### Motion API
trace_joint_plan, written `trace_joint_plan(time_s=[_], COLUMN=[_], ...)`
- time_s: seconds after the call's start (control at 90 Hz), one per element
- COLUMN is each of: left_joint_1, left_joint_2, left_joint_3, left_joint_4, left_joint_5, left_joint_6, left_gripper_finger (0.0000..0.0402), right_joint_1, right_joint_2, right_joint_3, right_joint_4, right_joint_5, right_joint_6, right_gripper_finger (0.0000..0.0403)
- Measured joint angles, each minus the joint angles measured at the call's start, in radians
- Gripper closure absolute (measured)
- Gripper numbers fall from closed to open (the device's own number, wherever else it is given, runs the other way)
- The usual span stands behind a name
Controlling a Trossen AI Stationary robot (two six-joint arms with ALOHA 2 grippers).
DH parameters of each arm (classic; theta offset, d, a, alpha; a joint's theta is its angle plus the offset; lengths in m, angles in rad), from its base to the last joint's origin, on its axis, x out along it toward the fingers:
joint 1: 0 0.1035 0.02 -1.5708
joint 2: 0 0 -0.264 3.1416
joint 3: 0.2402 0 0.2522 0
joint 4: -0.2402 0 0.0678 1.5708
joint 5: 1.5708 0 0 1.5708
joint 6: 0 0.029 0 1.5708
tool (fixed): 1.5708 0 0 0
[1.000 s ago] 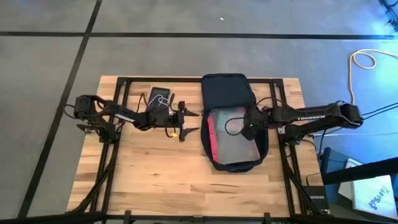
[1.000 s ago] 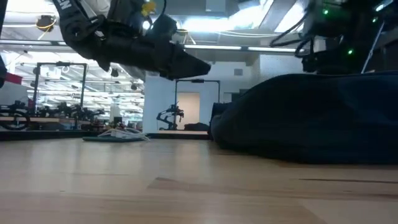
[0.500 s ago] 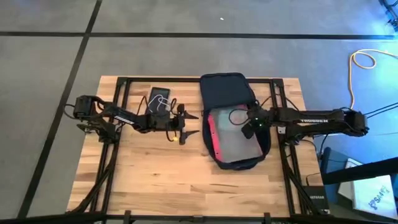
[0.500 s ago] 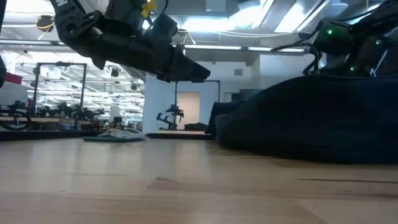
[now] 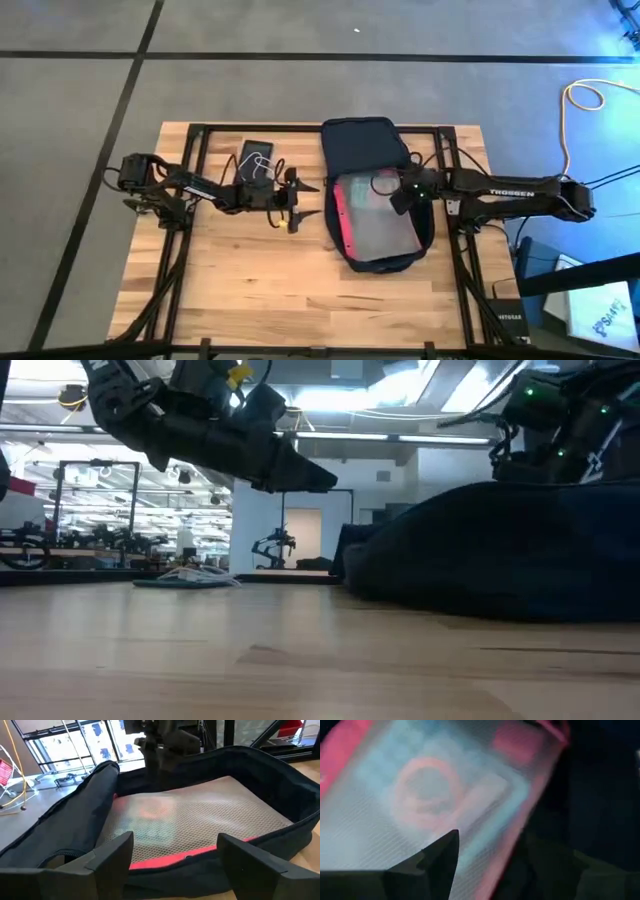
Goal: Unpack backpack
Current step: Remove the transparent zip bag from the blue backpack
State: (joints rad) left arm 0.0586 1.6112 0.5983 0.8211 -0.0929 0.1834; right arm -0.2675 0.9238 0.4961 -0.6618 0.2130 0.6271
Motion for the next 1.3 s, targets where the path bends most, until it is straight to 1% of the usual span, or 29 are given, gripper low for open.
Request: trace_joint_plan(time_s=[0.056,0.133,0.2,0.356,0.544,0.756,0.878,0.922,0.978,1.056,1.3], left_joint_1=[0.000,0.000,0.000,0.000,0.001,0.001,0.001,0.001,0.001,0.001,0.001], left_joint_2=[0.000,0.000,0.000,0.000,0.000,0.000,0.000,0.000,0.000,0.000,0.000], left_joint_3=[0.000,0.000,0.000,0.000,0.000,0.000,0.000,0.000,0.000,0.000,0.000], left_joint_4=[0.001,0.001,0.002,0.002,0.005,0.005,0.004,0.003,0.001,0.001,-0.001], left_joint_5=[0.000,0.000,0.000,0.000,0.000,-0.019,-0.019,-0.019,-0.019,-0.019,-0.019], left_joint_6=[0.000,-0.001,0.003,0.013,0.025,0.039,0.046,0.045,0.042,0.043,0.042], left_gripper_finger=[0.0129,0.0129,0.0129,0.0129,0.0129,0.0129,0.0129,0.0129,0.0129,0.0129,0.0129], right_joint_1=[-0.016,-0.034,-0.037,-0.057,-0.067,-0.067,-0.066,-0.065,-0.065,-0.067,-0.067], right_joint_2=[0.011,0.038,0.066,0.130,0.217,0.277,0.291,0.291,0.291,0.291,0.290], right_joint_3=[-0.007,-0.017,-0.025,-0.027,-0.027,-0.024,-0.026,-0.026,-0.026,-0.026,-0.026], right_joint_4=[-0.005,-0.009,-0.001,0.066,0.143,0.210,0.291,0.305,0.307,0.302,0.314], right_joint_5=[0.001,-0.035,-0.039,-0.009,-0.051,-0.114,-0.229,-0.252,-0.249,-0.214,-0.209], right_joint_6=[0.019,0.028,0.028,0.026,-0.007,-0.036,-0.084,-0.099,-0.114,-0.128,-0.129], right_gripper_finger=[0.0185,0.0185,0.0185,0.0185,0.0185,0.0185,0.0185,0.0189,0.0200,0.0228,0.0353])
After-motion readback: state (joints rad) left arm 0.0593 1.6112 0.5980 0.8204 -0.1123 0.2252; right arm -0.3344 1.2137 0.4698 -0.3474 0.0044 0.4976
